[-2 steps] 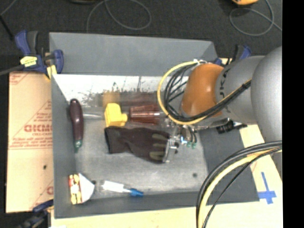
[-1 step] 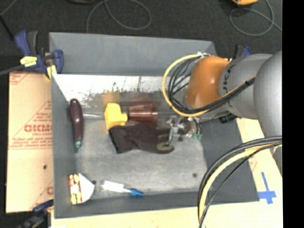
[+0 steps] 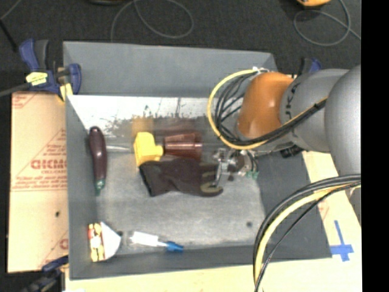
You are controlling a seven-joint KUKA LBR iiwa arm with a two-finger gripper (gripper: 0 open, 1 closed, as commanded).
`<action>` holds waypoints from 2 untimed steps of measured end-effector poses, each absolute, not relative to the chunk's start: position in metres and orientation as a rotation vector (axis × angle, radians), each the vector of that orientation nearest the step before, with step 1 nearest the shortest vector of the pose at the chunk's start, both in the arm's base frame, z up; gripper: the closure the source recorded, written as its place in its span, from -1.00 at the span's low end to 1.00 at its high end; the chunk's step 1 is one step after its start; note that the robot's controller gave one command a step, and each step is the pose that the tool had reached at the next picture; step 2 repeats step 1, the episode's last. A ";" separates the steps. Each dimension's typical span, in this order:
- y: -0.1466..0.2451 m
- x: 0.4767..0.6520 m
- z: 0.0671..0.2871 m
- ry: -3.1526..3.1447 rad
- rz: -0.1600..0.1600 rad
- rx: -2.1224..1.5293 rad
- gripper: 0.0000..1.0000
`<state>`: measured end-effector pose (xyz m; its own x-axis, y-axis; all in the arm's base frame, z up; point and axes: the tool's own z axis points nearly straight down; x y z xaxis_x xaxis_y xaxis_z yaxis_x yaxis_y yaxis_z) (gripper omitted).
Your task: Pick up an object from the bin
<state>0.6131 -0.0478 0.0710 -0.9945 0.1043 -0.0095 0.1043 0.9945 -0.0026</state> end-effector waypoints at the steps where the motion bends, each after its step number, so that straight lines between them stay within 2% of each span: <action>1: -0.043 0.626 0.184 3.127 -0.008 0.091 1.00; 2: -0.043 0.626 0.184 3.127 -0.008 0.091 1.00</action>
Offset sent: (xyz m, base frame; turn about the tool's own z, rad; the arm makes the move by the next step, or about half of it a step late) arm 0.0000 0.0000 0.0000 0.0000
